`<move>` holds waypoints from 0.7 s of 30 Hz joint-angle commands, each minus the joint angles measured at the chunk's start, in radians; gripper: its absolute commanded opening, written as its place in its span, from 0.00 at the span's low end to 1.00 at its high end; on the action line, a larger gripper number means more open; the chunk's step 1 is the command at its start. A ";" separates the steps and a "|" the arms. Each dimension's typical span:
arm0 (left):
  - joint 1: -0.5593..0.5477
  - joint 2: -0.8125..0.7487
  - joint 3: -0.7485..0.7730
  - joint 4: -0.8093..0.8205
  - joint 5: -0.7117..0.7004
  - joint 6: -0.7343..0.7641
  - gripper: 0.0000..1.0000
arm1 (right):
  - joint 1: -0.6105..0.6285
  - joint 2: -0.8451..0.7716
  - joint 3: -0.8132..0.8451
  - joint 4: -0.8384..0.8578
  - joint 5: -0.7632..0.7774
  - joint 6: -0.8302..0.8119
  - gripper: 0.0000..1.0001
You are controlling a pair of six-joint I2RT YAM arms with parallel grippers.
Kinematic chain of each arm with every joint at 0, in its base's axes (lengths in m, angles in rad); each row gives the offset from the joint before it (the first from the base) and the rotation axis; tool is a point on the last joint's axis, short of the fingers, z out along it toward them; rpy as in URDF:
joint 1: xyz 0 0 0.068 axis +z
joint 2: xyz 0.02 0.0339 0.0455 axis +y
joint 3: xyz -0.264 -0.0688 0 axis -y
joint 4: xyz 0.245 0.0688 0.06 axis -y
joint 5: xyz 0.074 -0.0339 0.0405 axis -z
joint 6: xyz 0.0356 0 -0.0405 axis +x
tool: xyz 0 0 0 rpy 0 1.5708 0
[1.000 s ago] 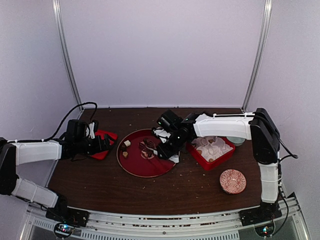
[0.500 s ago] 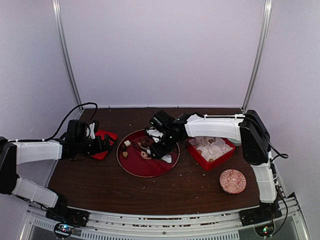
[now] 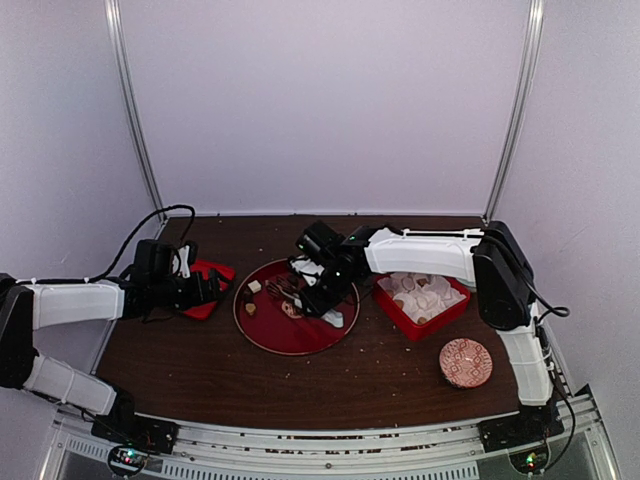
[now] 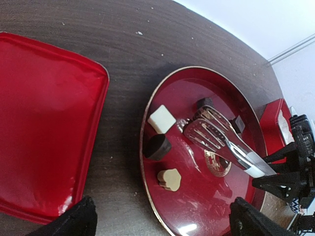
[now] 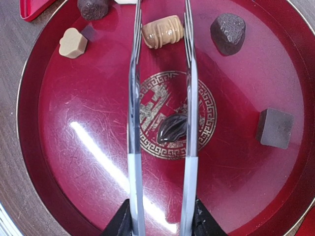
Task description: Pack the chocolate
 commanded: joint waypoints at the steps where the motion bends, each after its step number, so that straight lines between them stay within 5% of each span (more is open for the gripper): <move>1: -0.007 0.008 0.019 0.033 -0.008 0.009 0.96 | 0.004 -0.075 -0.022 -0.009 0.012 -0.014 0.27; 14: -0.007 -0.003 0.010 0.037 -0.005 0.000 0.96 | -0.011 -0.231 -0.141 0.037 0.003 -0.006 0.24; 21: -0.007 -0.005 0.003 0.042 -0.005 0.000 0.96 | -0.064 -0.423 -0.337 0.079 0.035 0.008 0.24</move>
